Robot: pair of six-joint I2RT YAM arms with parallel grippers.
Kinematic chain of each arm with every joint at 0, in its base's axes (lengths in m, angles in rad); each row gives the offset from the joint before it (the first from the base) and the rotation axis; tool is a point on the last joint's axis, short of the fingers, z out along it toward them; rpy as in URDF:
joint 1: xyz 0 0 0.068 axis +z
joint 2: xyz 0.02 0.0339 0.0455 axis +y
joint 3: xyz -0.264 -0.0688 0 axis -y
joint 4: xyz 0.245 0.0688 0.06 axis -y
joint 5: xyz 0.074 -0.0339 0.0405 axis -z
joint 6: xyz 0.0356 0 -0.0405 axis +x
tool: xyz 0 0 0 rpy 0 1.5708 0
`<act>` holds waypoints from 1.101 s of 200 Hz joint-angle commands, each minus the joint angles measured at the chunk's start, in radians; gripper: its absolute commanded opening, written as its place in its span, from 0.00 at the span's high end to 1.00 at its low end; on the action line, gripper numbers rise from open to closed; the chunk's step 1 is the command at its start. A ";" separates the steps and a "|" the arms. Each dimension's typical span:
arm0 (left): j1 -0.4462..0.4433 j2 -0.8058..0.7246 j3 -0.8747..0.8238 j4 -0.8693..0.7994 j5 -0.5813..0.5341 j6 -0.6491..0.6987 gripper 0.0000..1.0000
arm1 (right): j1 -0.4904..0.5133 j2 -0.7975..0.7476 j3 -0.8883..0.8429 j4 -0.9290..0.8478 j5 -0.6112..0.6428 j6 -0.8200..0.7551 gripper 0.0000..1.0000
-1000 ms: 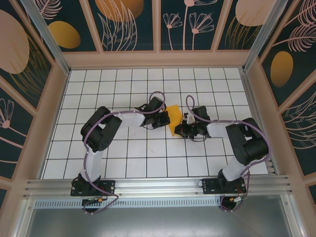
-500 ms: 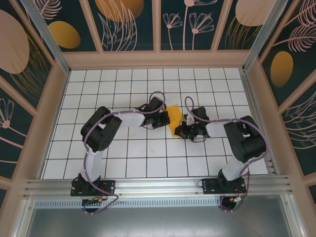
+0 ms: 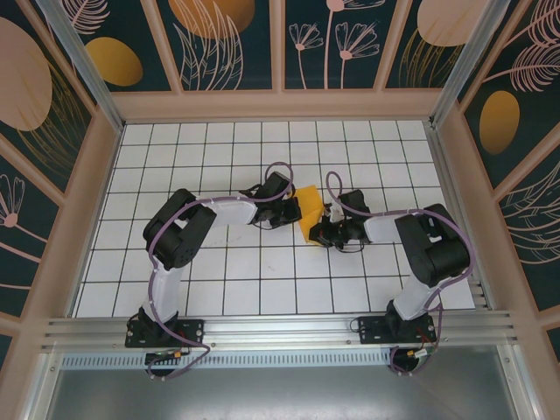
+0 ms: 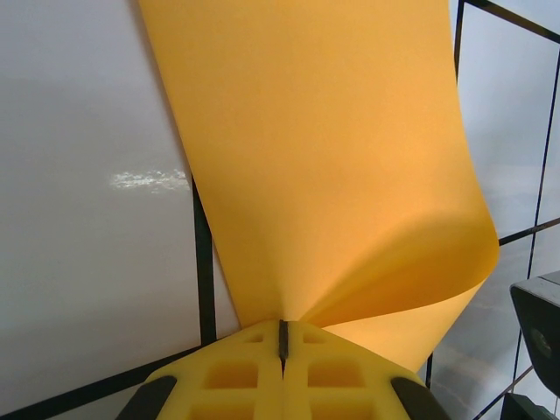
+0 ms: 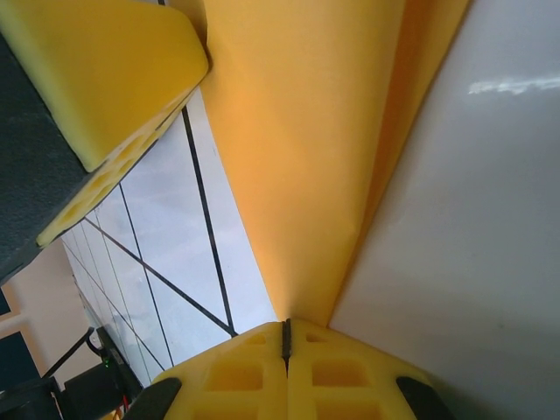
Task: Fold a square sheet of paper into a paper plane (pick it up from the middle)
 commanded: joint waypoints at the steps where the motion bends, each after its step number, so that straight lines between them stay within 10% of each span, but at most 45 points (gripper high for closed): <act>1: 0.002 0.047 -0.011 -0.087 -0.064 0.017 1.00 | 0.014 -0.049 0.024 -0.039 0.000 -0.031 0.99; 220: 0.002 0.052 -0.004 -0.096 -0.066 0.030 1.00 | -0.090 0.009 0.148 -0.057 0.034 -0.096 0.97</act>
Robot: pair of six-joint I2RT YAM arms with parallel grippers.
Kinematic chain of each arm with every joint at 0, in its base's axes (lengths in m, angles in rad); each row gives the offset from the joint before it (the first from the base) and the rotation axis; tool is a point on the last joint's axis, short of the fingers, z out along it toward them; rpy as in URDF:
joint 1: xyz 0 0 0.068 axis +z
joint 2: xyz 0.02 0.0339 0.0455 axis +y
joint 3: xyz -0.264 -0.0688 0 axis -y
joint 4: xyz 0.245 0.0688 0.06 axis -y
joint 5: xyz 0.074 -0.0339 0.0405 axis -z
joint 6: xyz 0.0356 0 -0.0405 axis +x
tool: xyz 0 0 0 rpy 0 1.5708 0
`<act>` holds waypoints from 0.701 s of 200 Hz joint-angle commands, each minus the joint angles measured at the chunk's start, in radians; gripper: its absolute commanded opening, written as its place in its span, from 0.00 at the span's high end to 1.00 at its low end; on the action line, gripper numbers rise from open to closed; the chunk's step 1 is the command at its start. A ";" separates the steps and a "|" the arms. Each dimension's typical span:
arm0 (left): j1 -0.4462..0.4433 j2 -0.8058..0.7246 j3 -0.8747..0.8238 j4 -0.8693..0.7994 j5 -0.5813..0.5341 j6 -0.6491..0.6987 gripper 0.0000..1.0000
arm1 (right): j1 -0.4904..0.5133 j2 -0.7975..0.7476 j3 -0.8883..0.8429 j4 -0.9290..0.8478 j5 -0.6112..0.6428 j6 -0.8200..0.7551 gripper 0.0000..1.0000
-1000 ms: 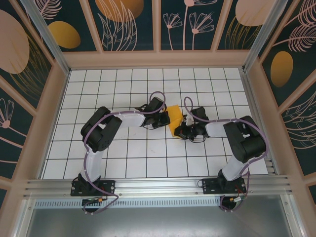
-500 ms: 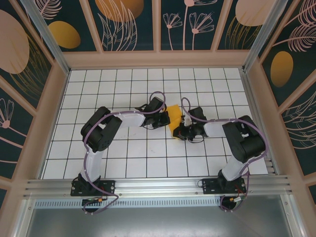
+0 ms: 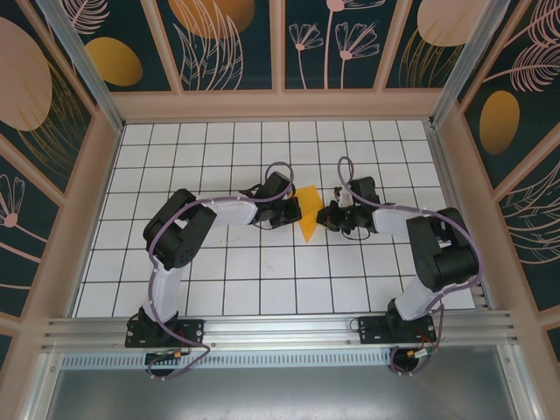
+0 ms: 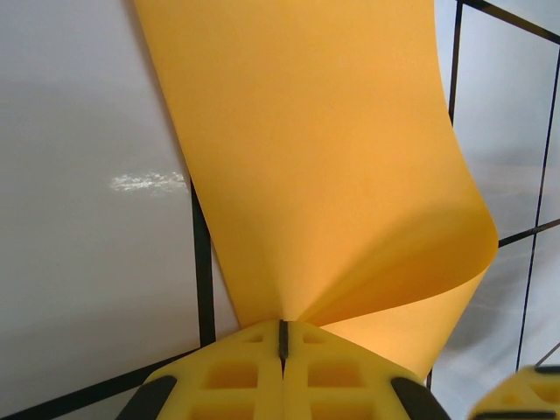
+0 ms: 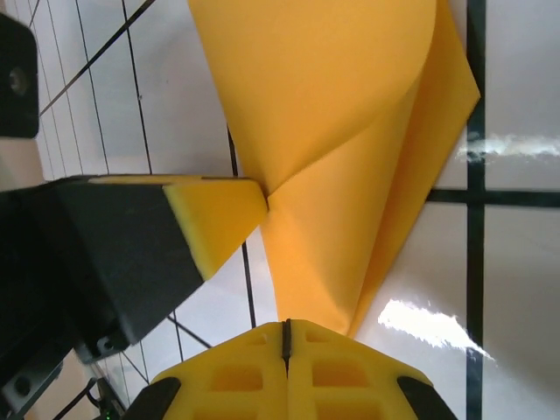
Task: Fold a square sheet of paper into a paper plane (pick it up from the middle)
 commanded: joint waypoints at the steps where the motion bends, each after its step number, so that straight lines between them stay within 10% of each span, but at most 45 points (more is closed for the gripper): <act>1: 0.003 0.051 -0.005 -0.095 -0.062 0.026 1.00 | -0.002 0.043 0.053 0.004 -0.016 -0.038 0.97; 140: 0.003 0.039 0.048 -0.128 -0.073 0.057 1.00 | 0.000 0.154 0.058 0.021 0.029 -0.001 0.97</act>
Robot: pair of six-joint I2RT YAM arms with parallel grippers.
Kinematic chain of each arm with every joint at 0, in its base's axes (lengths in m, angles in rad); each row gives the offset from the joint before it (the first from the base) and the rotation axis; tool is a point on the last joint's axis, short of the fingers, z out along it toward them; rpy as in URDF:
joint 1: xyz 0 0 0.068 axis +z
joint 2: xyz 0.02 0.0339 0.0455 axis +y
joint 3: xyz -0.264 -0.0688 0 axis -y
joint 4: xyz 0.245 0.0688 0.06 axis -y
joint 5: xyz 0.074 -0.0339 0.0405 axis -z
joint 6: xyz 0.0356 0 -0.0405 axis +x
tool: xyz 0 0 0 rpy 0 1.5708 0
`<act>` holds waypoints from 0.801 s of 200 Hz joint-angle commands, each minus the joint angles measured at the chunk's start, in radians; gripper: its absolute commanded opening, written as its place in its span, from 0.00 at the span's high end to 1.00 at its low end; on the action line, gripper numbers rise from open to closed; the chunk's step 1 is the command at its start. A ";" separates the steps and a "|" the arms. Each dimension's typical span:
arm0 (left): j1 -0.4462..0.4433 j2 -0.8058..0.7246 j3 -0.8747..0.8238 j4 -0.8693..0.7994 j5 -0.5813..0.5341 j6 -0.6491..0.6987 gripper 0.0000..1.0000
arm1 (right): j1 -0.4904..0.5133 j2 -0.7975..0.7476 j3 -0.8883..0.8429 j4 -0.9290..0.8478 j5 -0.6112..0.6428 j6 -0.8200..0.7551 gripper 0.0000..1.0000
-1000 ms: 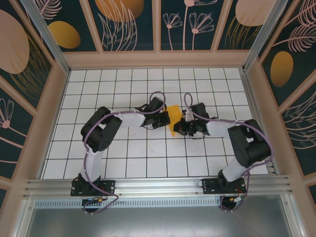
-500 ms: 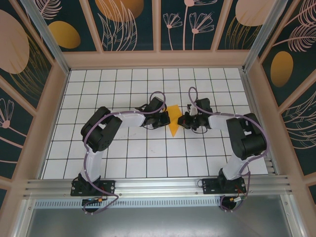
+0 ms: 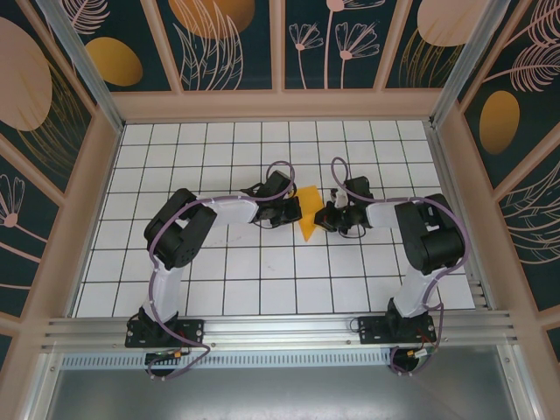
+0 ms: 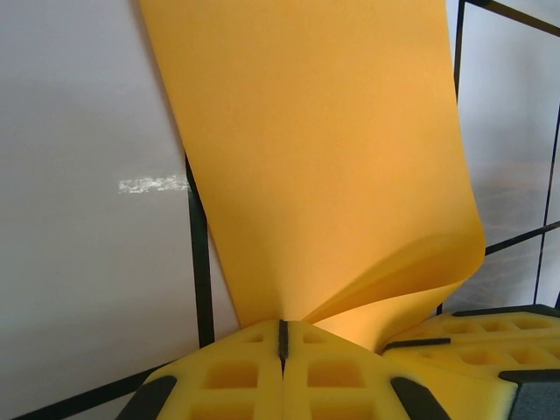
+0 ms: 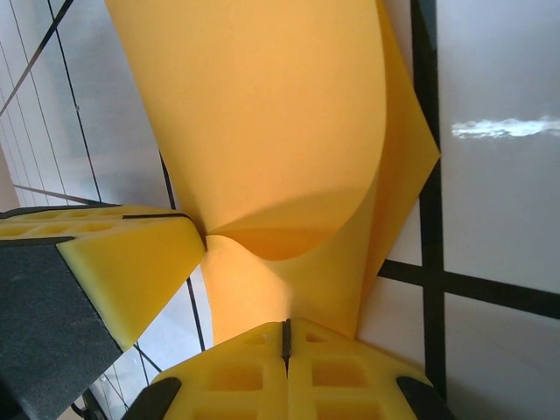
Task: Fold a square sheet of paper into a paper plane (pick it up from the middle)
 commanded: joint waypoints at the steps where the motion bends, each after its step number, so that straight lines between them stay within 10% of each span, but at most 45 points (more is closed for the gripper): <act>1: 0.004 0.029 0.020 -0.087 -0.064 0.035 1.00 | 0.000 0.025 0.012 0.005 0.030 0.013 0.97; 64: 0.002 -0.158 -0.081 0.055 -0.047 -0.005 0.85 | 0.057 -0.005 -0.007 -0.003 0.088 0.136 0.97; 160: -0.061 -0.197 -0.291 0.281 0.075 -0.133 0.89 | 0.101 -0.039 -0.007 0.018 0.103 0.244 0.96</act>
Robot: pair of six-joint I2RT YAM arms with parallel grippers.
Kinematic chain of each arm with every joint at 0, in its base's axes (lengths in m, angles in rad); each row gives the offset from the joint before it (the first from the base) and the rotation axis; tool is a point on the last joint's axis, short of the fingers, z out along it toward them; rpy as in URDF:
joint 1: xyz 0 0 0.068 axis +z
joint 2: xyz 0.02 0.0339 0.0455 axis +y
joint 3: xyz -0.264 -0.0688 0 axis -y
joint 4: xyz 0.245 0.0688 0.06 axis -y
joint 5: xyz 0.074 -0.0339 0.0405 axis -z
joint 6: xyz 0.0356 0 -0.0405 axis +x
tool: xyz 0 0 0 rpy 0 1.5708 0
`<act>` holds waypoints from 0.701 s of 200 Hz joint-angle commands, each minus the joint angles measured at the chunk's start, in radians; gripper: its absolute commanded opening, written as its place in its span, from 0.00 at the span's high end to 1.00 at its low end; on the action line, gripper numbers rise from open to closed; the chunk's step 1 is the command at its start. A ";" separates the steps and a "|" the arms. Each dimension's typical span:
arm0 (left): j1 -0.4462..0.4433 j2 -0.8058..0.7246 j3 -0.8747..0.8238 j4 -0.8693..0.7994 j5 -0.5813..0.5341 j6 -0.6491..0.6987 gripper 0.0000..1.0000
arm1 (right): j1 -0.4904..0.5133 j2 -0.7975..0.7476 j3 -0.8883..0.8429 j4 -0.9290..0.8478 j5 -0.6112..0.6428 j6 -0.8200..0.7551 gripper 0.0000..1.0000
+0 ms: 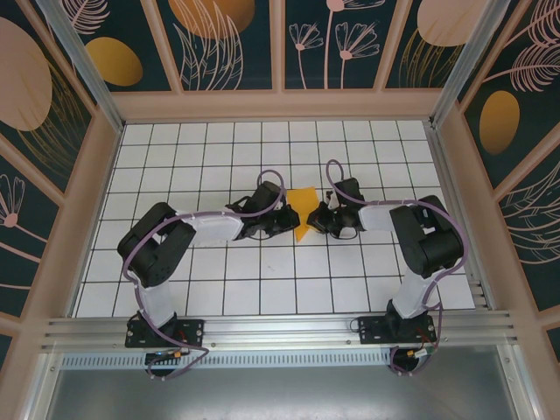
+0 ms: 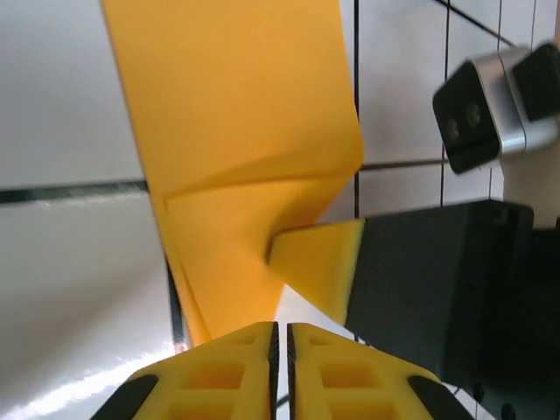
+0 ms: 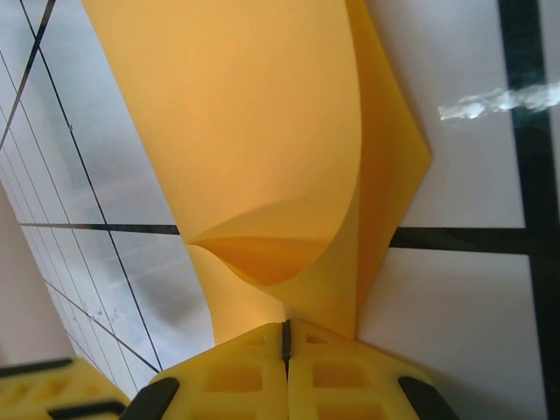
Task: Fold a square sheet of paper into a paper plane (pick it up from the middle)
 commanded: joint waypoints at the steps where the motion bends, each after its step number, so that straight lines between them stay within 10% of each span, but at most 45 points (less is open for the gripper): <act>1: -0.015 0.027 -0.015 0.071 0.036 -0.034 0.89 | 0.011 -0.024 -0.008 -0.005 0.011 0.032 0.96; 140: -0.021 0.113 0.040 -0.109 -0.081 0.006 0.95 | 0.001 -0.045 0.023 -0.005 -0.032 -0.026 0.95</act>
